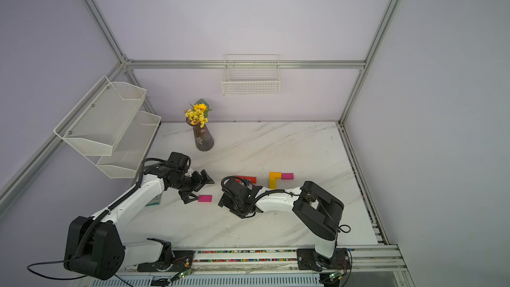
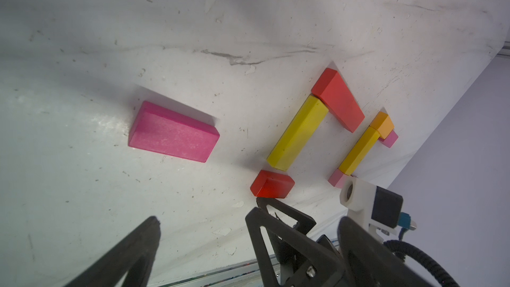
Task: Assemble the letter c with building blocks
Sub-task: Assemble the building block at the center of the board.
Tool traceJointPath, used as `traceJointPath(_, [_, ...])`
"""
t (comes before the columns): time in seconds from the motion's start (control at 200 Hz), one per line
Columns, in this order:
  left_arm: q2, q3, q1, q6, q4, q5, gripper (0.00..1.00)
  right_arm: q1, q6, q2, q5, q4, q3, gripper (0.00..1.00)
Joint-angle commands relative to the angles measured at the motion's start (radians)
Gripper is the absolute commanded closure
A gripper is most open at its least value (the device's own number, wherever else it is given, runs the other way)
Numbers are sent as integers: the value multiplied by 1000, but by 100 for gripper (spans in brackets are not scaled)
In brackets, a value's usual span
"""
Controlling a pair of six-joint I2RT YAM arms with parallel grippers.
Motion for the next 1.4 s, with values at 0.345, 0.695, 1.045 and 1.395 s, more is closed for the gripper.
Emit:
traceJointPath(0.345, [-18,31,6,7,8,51,0,-26,-12,-100,3,-8,8,18])
traceJointPath(0.695, [-30,54,17,45,-44,38,0,-113,0,-193,30,-27,-120,18])
traceJointPath(1.045, [-35,45,35,64,-68,40,0,-117,-30,-103,14,-13,-92,18])
traceJointPath(1.395, [-33,46,39,65,-65,46,0,-111,-32,-41,-7,12,-48,18])
